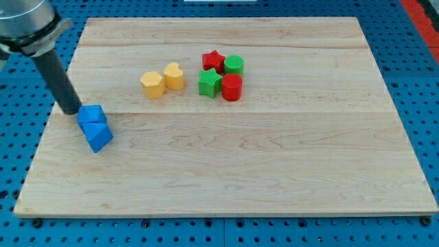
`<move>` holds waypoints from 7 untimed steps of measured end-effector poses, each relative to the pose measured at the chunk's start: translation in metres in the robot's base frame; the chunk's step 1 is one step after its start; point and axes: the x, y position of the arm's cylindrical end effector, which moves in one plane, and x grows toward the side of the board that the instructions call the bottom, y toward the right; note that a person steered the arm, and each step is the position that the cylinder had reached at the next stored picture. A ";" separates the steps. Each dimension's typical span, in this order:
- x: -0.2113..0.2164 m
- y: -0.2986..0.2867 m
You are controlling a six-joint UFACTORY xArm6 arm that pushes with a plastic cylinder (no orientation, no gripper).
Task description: Slide the blue triangle towards the bottom center
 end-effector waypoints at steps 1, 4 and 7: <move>0.026 0.034; 0.091 0.017; 0.107 0.175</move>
